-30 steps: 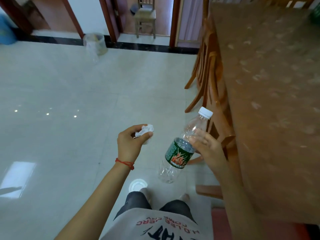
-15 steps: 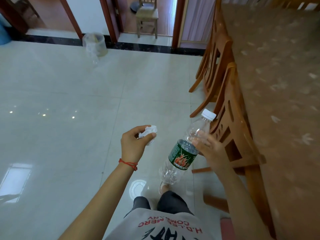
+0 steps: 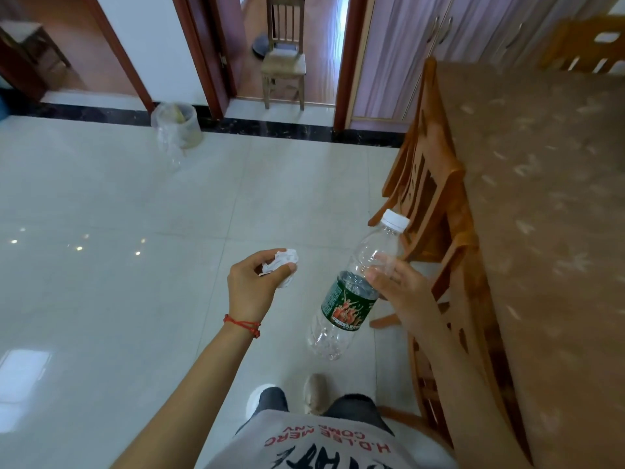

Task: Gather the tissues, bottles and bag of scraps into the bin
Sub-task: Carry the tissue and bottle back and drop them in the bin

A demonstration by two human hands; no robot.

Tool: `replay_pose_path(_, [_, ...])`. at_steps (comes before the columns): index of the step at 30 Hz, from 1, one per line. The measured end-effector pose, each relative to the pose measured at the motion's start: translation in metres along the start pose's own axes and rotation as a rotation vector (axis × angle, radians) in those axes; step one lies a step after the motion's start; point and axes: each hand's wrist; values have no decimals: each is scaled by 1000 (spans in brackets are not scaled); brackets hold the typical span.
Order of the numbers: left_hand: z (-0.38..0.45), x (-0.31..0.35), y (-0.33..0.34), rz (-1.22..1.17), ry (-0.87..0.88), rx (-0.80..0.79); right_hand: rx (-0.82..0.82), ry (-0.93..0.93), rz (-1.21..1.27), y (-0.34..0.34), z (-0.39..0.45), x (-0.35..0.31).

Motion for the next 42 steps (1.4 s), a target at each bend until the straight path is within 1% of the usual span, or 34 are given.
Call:
replay_pose_path(7, [101, 20, 18, -1, 4, -8, 21, 28, 17, 9, 104, -28])
replay_pose_path(12, [198, 33, 25, -3, 17, -25, 77, 24, 19, 25, 189, -51])
replay_pose_path(19, [336, 68, 26, 5, 37, -70, 165, 23, 47, 53, 306, -94])
replay_pose_path(24, [413, 86, 38, 5, 46, -99, 166, 29, 61, 58, 372, -118])
replay_pose_path(28, [470, 98, 61, 6, 37, -126, 183, 34, 67, 53, 433, -132])
replay_pose_path(35, [583, 128, 117, 11, 69, -130, 195, 20, 59, 28, 560, -160])
replay_pose_path(42, [685, 173, 168, 10, 79, -123, 184, 16, 26, -9, 673, -208])
Point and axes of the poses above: each hand's wrist, its own z-axis towards the middle knuckle, its own y-axis out of the palm, x = y × z, and after that the axes turned 3 degrees about z, right-handed
